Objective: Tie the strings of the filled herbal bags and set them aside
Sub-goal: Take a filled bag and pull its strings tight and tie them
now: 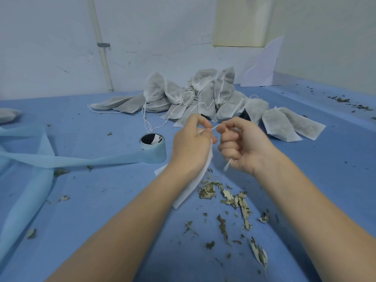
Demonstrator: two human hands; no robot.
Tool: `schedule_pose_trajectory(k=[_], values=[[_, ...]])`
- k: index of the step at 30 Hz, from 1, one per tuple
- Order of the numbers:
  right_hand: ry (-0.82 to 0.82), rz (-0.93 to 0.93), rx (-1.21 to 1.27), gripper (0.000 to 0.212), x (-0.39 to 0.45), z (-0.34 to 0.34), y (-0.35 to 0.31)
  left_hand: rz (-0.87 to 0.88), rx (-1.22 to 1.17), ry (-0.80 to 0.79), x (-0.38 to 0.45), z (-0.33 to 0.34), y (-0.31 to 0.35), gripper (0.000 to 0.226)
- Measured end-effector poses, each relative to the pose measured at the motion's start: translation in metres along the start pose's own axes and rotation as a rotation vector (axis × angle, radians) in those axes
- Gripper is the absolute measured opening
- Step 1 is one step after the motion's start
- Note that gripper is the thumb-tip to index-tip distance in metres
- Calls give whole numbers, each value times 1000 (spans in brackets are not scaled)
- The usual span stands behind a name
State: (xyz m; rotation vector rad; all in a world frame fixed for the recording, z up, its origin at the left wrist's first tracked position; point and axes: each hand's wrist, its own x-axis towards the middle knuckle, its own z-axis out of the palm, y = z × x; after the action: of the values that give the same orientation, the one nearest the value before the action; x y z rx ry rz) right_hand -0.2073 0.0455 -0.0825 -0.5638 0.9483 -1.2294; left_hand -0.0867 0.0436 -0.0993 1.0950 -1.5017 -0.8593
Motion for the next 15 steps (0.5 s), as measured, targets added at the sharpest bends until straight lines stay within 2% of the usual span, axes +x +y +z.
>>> schedule_pose_trajectory(k=[3,6,10,15], values=[[-64,45,193,8,-3,4,3,-29,-18,7,-1,-4,-2,14],[-71,8,308,18,-4,5,6,-24,-19,37,-4,-4,-3,5],[-62,-75,170,30,-4,9,12,-44,-18,90,-5,-4,-6,5],[-48,-210,-112,33,-4,12,16,-46,-32,86,-5,-6,-9,16]])
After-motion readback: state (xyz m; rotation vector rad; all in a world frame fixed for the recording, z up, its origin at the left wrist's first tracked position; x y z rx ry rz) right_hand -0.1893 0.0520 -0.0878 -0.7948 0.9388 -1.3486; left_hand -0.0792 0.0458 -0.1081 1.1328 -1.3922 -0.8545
